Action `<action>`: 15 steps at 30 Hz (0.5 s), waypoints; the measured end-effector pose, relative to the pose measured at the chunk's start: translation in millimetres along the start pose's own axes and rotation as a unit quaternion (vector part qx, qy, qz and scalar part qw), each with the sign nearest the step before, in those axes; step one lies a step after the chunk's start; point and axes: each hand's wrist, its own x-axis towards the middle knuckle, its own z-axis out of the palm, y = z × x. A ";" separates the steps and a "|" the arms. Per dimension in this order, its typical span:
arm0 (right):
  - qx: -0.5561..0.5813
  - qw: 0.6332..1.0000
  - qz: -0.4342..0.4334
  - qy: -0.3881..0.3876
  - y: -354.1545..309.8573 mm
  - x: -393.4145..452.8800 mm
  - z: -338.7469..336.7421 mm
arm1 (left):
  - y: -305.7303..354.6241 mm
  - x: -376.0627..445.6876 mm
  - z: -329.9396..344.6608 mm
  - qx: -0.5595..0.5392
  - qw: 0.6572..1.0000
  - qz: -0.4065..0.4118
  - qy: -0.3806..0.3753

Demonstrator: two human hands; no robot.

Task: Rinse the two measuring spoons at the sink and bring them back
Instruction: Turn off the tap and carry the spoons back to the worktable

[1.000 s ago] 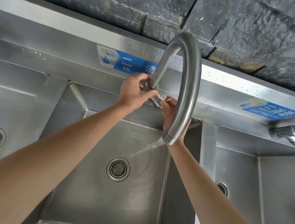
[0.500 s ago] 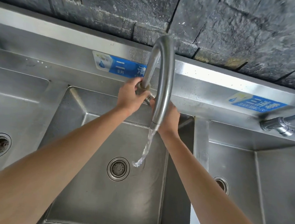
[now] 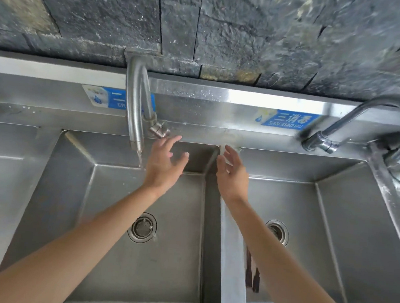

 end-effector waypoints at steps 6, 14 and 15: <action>-0.013 0.998 0.048 0.030 46.8 -14.1 -72.4 | 50.8 -39.8 83.4 0.035 0.994 0.046 -0.092; -0.066 0.984 0.162 0.032 143.1 -28.1 -152.7 | 65.4 -94.0 214.6 0.123 0.958 0.058 -0.254; -0.070 0.981 0.178 0.027 157.3 -28.1 -157.1 | 63.5 -97.8 230.3 0.126 0.953 0.040 -0.272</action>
